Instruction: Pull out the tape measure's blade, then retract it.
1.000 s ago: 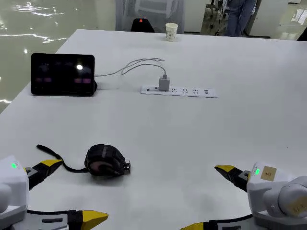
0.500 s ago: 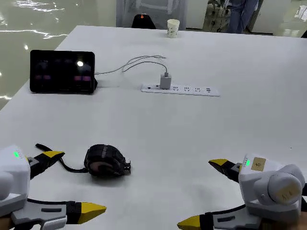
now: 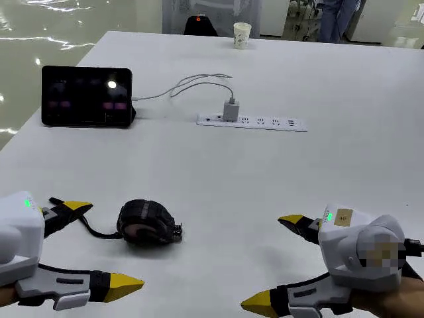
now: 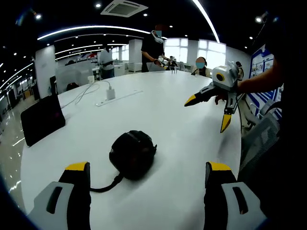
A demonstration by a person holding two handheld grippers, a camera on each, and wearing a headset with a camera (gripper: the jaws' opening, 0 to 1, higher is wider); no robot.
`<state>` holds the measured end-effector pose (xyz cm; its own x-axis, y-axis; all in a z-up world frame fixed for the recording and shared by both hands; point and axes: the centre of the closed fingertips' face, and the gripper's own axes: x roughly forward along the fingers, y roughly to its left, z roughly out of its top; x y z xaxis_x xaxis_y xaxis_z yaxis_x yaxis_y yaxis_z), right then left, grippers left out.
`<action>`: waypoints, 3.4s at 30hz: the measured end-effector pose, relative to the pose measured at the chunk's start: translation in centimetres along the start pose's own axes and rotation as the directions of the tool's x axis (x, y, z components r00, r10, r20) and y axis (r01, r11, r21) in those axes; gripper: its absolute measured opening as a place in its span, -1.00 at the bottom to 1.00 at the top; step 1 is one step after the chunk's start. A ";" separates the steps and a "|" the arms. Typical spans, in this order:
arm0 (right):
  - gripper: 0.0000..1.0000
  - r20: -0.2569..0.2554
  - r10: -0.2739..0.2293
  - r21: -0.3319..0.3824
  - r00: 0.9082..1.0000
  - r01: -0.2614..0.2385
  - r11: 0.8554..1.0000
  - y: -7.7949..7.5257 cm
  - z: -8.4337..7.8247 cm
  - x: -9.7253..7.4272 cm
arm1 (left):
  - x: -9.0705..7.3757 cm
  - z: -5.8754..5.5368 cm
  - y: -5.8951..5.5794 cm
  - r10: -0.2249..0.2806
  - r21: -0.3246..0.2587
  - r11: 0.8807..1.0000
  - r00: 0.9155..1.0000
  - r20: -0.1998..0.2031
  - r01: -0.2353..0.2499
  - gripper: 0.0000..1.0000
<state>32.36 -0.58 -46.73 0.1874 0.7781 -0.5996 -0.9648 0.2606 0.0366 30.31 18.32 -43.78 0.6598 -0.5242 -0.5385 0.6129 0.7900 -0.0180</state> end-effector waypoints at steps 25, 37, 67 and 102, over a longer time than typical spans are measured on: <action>0.63 -0.004 0.093 -0.057 0.996 -0.093 0.994 -1.1 1.4 3.5 | 1.7 0.1 1.5 -0.066 0.060 0.996 0.996 -0.058 0.069 0.74; 0.49 0.004 0.128 -0.090 0.992 -0.127 0.988 -1.4 2.4 5.3 | 2.7 0.4 2.0 -0.101 0.102 0.989 0.991 -0.087 0.109 0.54; -0.24 -0.013 0.243 -0.251 0.970 -0.238 0.938 -0.6 4.7 10.3 | 4.3 0.1 2.8 -0.194 0.203 0.950 0.958 -0.211 0.237 -0.09; -0.77 -0.101 0.316 -0.351 0.943 -0.331 0.876 0.1 4.6 14.5 | 5.2 -1.1 3.5 -0.235 0.322 0.880 0.909 -0.343 0.349 -0.51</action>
<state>35.81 13.32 -51.75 -0.1465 0.7585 -0.6350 -0.9719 -0.2299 -0.0505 35.40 18.72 -47.57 0.3067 -0.5534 -0.7744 0.9098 0.4095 0.0677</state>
